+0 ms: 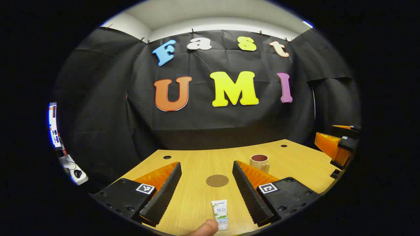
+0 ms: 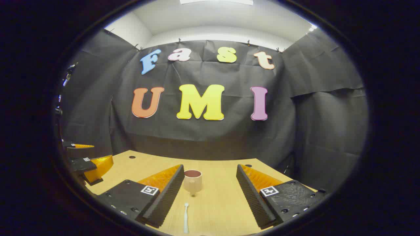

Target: Put the toothbrush and toothpaste on the desktop into the cup, then pick up the cup and place it on the coaster on the desktop.

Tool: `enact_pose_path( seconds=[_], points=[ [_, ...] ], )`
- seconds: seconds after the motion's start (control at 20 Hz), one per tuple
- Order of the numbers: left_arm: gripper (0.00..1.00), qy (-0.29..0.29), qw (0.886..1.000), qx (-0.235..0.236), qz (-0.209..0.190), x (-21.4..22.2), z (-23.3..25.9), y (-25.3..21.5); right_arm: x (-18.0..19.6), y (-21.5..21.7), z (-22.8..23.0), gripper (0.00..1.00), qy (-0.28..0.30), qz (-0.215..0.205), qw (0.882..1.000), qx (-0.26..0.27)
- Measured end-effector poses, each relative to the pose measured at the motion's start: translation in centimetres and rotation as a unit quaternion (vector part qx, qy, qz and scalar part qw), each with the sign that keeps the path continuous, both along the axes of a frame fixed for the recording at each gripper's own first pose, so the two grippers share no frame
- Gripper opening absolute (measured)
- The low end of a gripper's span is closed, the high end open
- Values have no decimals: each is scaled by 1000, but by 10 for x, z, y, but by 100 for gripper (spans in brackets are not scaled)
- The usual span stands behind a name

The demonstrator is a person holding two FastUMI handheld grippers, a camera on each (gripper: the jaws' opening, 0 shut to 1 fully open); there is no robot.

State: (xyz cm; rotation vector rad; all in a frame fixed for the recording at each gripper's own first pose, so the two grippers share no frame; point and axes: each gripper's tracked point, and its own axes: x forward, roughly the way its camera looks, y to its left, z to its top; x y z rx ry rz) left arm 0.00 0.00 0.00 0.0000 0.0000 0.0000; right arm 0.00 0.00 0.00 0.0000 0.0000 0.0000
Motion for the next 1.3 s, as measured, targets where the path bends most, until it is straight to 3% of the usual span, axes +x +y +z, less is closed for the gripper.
enact_pose_path(
  seconds=[0.25, 0.95, 1.3],
  points=[
    [99, 5, 1000, -8, -15, 0, -9, -4, -3, -3, -12, 95, 14, -20, 1000, 11],
    [99, 2, 1000, -3, 0, -19, -16, 7, 4, 16, -31, 96, 34, 0, 999, -16],
    [99, 19, 1000, -3, -7, -12, -38, 0, 25, 19, -101, 95, 105, 7, 994, -18]
  ],
)
